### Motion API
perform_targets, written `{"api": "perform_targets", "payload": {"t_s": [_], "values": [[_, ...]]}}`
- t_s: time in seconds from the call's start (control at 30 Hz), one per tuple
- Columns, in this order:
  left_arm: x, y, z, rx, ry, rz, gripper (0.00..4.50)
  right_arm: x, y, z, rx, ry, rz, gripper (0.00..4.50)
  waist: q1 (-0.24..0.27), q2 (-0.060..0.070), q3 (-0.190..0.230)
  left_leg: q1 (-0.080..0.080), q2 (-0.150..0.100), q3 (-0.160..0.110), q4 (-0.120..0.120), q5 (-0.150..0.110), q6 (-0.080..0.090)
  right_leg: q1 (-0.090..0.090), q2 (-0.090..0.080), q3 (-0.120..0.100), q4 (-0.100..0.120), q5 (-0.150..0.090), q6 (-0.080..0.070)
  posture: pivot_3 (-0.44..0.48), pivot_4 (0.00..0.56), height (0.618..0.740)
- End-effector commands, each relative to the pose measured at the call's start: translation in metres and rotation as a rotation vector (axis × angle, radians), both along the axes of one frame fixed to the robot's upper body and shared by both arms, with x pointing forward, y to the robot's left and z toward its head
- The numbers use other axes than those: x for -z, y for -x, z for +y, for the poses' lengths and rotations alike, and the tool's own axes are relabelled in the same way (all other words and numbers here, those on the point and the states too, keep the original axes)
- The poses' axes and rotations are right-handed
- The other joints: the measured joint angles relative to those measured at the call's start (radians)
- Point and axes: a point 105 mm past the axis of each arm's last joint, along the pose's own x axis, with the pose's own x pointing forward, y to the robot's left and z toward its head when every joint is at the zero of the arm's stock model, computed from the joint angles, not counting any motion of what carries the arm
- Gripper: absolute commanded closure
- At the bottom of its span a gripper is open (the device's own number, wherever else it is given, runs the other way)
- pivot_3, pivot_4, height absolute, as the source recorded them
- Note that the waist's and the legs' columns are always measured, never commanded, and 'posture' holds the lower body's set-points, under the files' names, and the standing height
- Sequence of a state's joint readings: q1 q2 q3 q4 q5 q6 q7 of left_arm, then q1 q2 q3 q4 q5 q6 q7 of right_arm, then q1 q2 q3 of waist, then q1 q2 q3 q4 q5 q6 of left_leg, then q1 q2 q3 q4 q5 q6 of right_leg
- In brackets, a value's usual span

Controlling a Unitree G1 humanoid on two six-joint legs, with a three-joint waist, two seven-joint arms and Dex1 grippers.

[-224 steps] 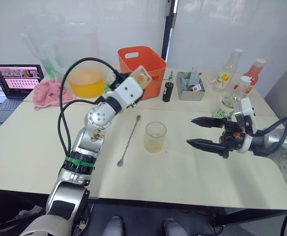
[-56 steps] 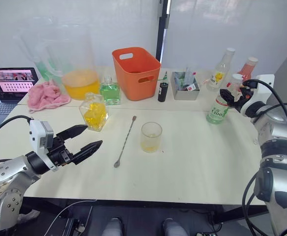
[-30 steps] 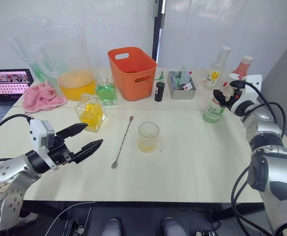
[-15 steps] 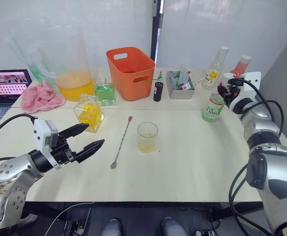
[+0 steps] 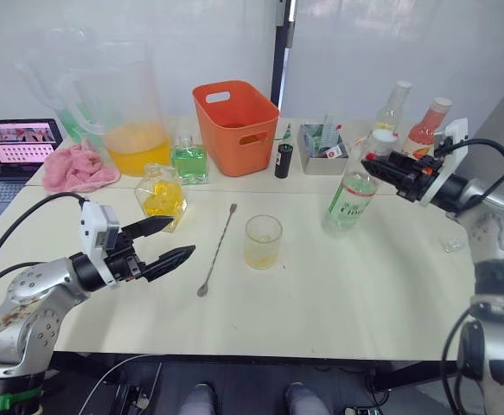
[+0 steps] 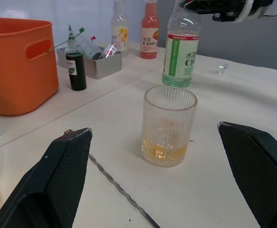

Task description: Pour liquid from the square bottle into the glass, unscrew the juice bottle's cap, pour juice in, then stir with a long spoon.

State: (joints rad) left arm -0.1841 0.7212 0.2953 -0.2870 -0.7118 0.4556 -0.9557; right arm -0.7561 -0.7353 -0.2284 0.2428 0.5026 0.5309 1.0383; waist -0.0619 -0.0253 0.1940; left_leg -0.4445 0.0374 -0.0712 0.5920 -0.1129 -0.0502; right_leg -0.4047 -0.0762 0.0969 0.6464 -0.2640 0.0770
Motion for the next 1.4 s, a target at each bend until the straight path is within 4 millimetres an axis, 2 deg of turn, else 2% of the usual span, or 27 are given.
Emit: {"api": "perform_targets", "payload": {"t_s": [0.03,0.23,0.33,0.5,0.83,1.03,1.1,1.2,1.3,1.4], "values": [[-0.007,-0.001,-0.005,0.061,-0.026,-0.034,0.0,-0.023,0.04,0.024,-0.178,0.061,-0.087,3.23,0.002,0.0,0.0,0.0,0.0,0.0,0.0,0.0,0.0,0.0,0.0,0.0,0.0,0.0,0.0,0.0,0.15,0.74],[-0.006,-0.001,-0.013,0.159,-0.055,-0.018,0.0,-0.011,0.081,0.063,-0.381,0.079,-0.048,3.23,-0.003,0.0,0.0,0.0,0.001,0.0,0.001,0.0,0.0,0.0,0.0,0.0,0.0,-0.002,0.004,0.0,0.15,0.74],[-0.007,0.001,-0.017,0.203,-0.069,-0.003,0.0,-0.003,0.1,0.09,-0.493,0.079,-0.027,3.23,-0.002,0.0,0.0,0.0,0.001,0.0,0.001,0.0,0.0,0.0,0.0,0.0,0.0,-0.002,0.004,0.0,0.15,0.74],[-0.008,0.003,-0.019,0.223,-0.079,0.0,0.0,0.003,0.109,0.118,-0.537,0.072,-0.078,3.23,0.0,0.0,0.0,0.0,0.001,0.0,0.001,0.0,0.0,0.0,0.001,0.0,0.0,-0.002,0.004,0.0,0.15,0.74],[-0.001,0.012,-0.016,0.244,-0.12,0.026,0.0,0.04,0.116,0.138,-0.56,0.151,-0.08,3.23,0.017,-0.001,0.0,0.0,0.001,0.0,0.001,0.0,0.0,0.0,0.0,0.0,0.0,-0.002,0.003,0.0,0.15,0.74],[0.002,0.019,-0.021,0.276,-0.137,0.015,0.0,0.056,0.115,0.134,-0.556,0.138,-0.04,3.23,0.017,-0.001,-0.001,0.001,0.002,0.0,0.001,0.0,0.0,0.0,0.001,-0.001,0.0,-0.003,0.003,0.0,0.15,0.74],[0.001,0.02,-0.02,0.271,-0.134,0.016,0.0,0.057,0.116,0.133,-0.563,0.138,-0.031,2.21,0.017,-0.001,-0.001,0.001,0.003,0.0,0.001,0.0,0.0,0.0,0.001,-0.001,0.0,-0.003,0.003,0.0,0.15,0.74],[-0.003,0.022,-0.022,0.284,-0.125,0.022,0.0,0.054,0.115,0.128,-0.567,0.138,-0.027,1.16,0.017,-0.001,-0.001,0.001,0.003,0.0,0.001,0.0,0.0,0.001,0.001,-0.001,0.0,-0.003,0.003,0.0,0.15,0.74],[-0.006,0.028,-0.025,0.316,-0.122,0.035,0.0,0.05,0.114,0.113,-0.573,0.139,0.008,0.17,0.018,-0.001,-0.001,0.001,0.003,0.0,0.001,0.0,0.0,0.001,0.001,-0.001,0.0,-0.003,0.003,0.0,0.15,0.74],[-0.01,0.032,-0.026,0.338,-0.115,0.037,0.0,0.046,0.112,0.097,-0.57,0.157,0.032,0.03,0.019,-0.001,-0.001,0.001,0.003,0.0,0.001,0.0,0.0,0.001,0.001,-0.001,0.0,-0.003,0.003,0.0,0.15,0.74]]}}
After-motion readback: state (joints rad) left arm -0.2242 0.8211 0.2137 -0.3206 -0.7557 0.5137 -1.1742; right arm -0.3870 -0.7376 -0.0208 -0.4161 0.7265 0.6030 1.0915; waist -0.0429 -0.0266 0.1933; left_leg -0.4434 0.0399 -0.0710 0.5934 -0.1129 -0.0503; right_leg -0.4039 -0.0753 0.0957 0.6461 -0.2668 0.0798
